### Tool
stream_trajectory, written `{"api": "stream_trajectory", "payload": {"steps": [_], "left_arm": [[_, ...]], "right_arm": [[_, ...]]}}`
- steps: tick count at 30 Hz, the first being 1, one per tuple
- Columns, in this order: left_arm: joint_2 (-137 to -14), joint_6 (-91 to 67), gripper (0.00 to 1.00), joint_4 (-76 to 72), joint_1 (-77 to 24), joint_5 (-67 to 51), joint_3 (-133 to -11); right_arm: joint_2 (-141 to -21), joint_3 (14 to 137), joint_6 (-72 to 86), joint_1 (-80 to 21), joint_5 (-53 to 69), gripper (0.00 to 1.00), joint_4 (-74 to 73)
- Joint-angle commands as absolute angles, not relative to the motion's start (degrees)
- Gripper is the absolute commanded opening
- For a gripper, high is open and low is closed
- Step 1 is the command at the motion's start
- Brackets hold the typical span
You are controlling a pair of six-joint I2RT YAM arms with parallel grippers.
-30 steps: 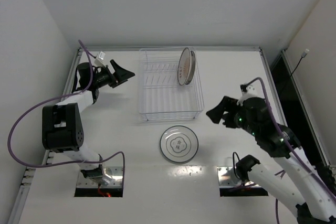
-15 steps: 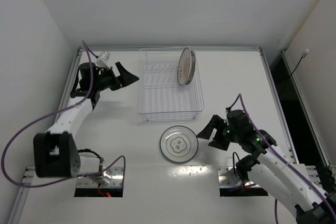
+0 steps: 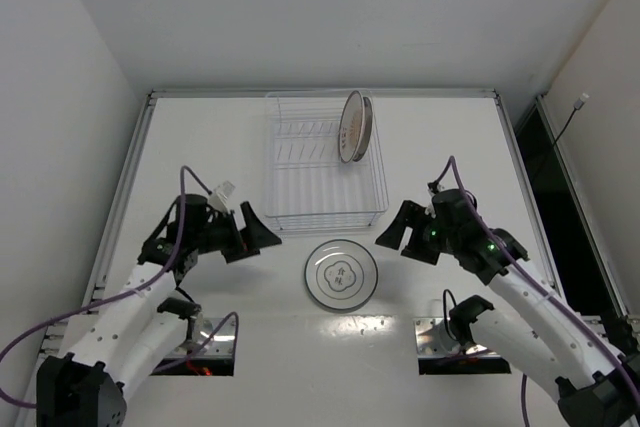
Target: Load the plates into the dish rack
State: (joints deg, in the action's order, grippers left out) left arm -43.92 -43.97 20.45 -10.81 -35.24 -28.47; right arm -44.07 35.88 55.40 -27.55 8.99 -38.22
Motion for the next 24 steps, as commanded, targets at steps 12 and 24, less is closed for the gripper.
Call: {"api": "stream_trajectory", "payload": {"steps": [12,24], "left_arm": [[-50.79,-76.98,0.89,3.20,-41.28,-23.74,-13.47],[-62.48,-89.47,0.98,-20.64,-50.36,-6.07,-10.55]], "right_arm": [[-44.65,39.11,52.12,-24.26,10.99,0.72,-36.65],[-44.65,42.45,48.60,-22.07,10.90,0.72,-39.55]]}}
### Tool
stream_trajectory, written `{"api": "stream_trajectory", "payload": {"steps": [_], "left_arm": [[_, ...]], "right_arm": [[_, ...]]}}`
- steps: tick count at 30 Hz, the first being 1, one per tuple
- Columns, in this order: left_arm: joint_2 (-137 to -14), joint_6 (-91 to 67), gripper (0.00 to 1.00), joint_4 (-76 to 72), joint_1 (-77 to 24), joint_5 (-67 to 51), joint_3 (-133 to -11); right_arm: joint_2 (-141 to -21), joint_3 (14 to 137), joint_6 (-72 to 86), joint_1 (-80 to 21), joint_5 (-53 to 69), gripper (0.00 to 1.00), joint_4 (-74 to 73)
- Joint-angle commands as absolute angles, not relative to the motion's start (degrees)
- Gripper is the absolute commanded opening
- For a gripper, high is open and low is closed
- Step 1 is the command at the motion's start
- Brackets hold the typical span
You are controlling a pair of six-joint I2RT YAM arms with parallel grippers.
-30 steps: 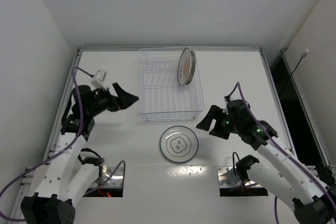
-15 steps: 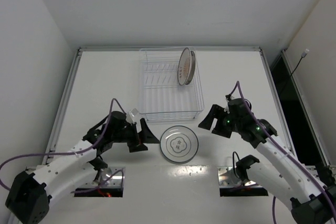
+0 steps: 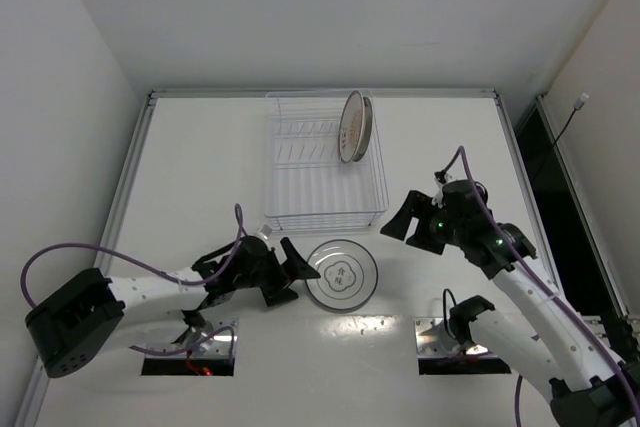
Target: Load the plates into the dish rack
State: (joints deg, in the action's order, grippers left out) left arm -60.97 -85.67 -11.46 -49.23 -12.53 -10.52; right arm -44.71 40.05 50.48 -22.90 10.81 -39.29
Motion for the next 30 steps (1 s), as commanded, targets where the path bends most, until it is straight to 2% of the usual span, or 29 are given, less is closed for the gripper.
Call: {"api": "stream_trajectory", "payload": {"steps": [1,5,7,9,12,16,17,25,27,30], "left_arm": [[-63.19,-89.99,0.98,-21.52,-50.36,-5.28,-10.55],[-67.58,-90.00,0.98,-25.74,-50.36,-4.75,-10.55],[-69.60,-90.00,0.92,-27.41,-50.36,-6.14,-10.55],[-73.01,-90.00,0.91,-29.95,-50.36,-7.46,-10.55],[-75.93,-91.05,0.84,-32.94,-50.36,-9.48,-10.55],[-78.66,-91.05,0.60,-35.68,-50.36,-11.51,-10.55],[-79.45,-91.05,0.48,-35.68,-50.36,-11.51,-10.55],[-78.32,-91.05,0.17,-35.16,-50.36,-12.66,-10.02],[-77.79,-90.35,0.06,-35.16,-50.89,-13.97,-10.02],[-75.86,-89.82,0.00,-32.53,-51.42,-13.97,-10.54]], "right_arm": [[-44.65,42.97,48.60,-22.06,10.90,0.72,-40.07],[-44.65,43.51,47.55,-21.53,10.90,0.72,-40.61],[-44.65,43.51,46.94,-21.01,10.90,0.72,-40.61],[-45.18,44.12,46.93,-21.01,10.90,0.72,-41.13],[-45.70,44.12,46.32,-20.48,10.90,0.72,-41.13],[-46.23,44.65,45.79,-19.43,10.90,0.72,-41.13],[-46.23,44.65,45.27,-19.42,11.42,0.72,-41.13],[-46.76,44.65,44.12,-17.14,12.48,0.72,-41.66],[-46.76,44.65,44.12,-17.14,13.01,0.72,-41.66],[-46.76,44.65,43.60,-16.52,13.53,0.72,-41.66]]}}
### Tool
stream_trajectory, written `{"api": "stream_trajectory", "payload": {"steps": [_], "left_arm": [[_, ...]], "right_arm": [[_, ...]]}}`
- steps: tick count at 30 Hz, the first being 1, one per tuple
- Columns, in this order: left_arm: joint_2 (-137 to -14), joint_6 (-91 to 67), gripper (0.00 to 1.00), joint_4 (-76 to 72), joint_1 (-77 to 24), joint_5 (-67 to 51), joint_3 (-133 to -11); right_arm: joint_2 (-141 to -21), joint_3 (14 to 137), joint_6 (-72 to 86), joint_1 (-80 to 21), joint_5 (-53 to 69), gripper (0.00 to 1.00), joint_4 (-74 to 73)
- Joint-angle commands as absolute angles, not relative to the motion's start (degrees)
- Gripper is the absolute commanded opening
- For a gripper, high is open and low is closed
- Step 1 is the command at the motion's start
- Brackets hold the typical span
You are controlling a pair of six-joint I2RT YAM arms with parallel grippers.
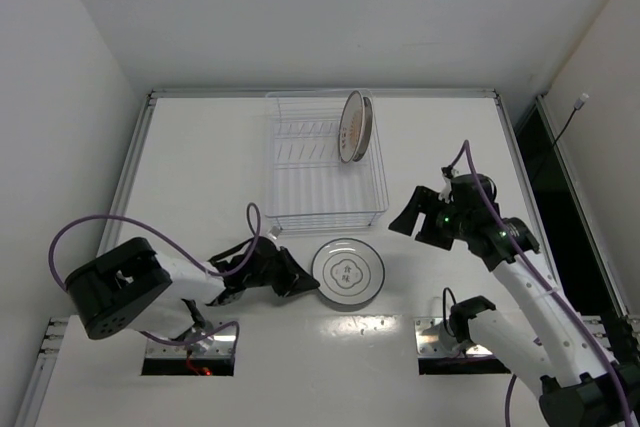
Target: Load the plates into the dish rack
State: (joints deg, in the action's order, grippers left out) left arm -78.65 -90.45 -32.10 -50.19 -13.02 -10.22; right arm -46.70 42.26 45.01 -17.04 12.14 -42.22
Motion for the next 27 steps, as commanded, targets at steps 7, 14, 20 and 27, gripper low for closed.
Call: {"api": "stream_trajectory", "payload": {"steps": [7,14,20,27], "left_arm": [[-63.82,-86.05,0.00,-17.25,-53.70,-9.50,-15.28],[-53.01,-81.83,0.00,1.20,-54.76,-2.73,-26.00],[-51.68,-81.21,0.00,2.90,-54.76,-1.93,-29.79],[-51.15,-81.21,0.00,2.90,-54.76,-2.46,-32.16]], "right_arm": [[-46.76,44.65,42.54,-15.47,14.15,0.72,-42.19],[-44.91,43.51,40.87,-14.41,20.73,0.72,-38.94],[-44.30,37.28,42.62,-14.41,30.57,0.72,-29.82],[-43.15,34.98,43.33,-14.41,32.61,0.72,-27.60]]}}
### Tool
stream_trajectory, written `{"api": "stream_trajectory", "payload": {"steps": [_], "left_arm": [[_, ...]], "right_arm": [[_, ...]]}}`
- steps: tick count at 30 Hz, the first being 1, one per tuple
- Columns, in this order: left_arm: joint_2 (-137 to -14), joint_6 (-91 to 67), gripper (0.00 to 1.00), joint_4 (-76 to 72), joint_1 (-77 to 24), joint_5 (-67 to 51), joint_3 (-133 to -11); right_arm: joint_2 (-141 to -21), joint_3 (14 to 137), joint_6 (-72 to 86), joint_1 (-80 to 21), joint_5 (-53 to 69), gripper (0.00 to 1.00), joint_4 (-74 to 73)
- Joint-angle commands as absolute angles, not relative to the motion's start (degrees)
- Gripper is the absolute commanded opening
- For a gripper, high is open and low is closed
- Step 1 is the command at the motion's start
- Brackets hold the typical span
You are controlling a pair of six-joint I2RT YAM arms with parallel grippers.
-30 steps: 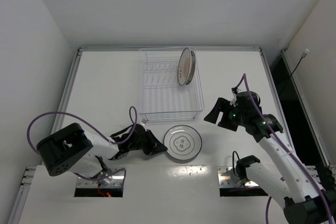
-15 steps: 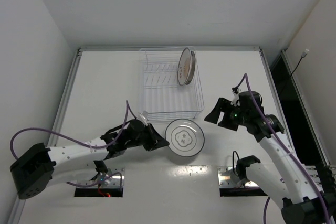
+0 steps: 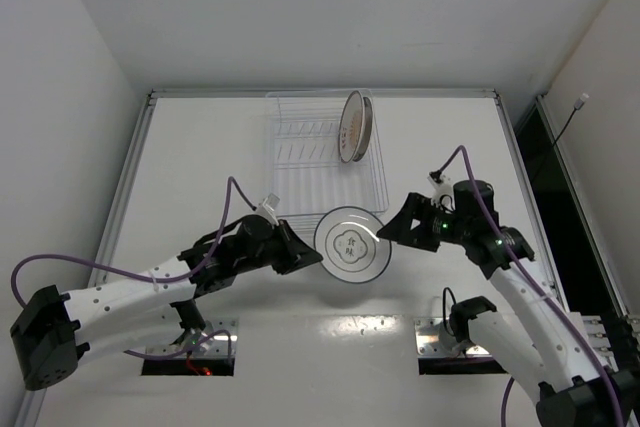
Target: Load the plates into the dish rack
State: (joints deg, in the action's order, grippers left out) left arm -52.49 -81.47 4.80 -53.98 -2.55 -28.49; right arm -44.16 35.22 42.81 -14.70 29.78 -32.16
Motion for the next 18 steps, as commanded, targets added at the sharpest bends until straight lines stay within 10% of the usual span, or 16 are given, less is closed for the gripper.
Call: {"api": "stream_trajectory", "payload": {"steps": [1,18], "left_arm": [[-51.15,-81.21,0.00,2.90,-54.76,-2.46,-32.17],[-50.62,-80.16,0.00,4.48,-54.76,-2.46,-36.56]], "right_arm": [[-43.15,34.98,43.33,-14.41,32.61,0.72,-27.60],[-43.15,30.06,44.47,-14.41,34.19,0.68,-24.00]]}}
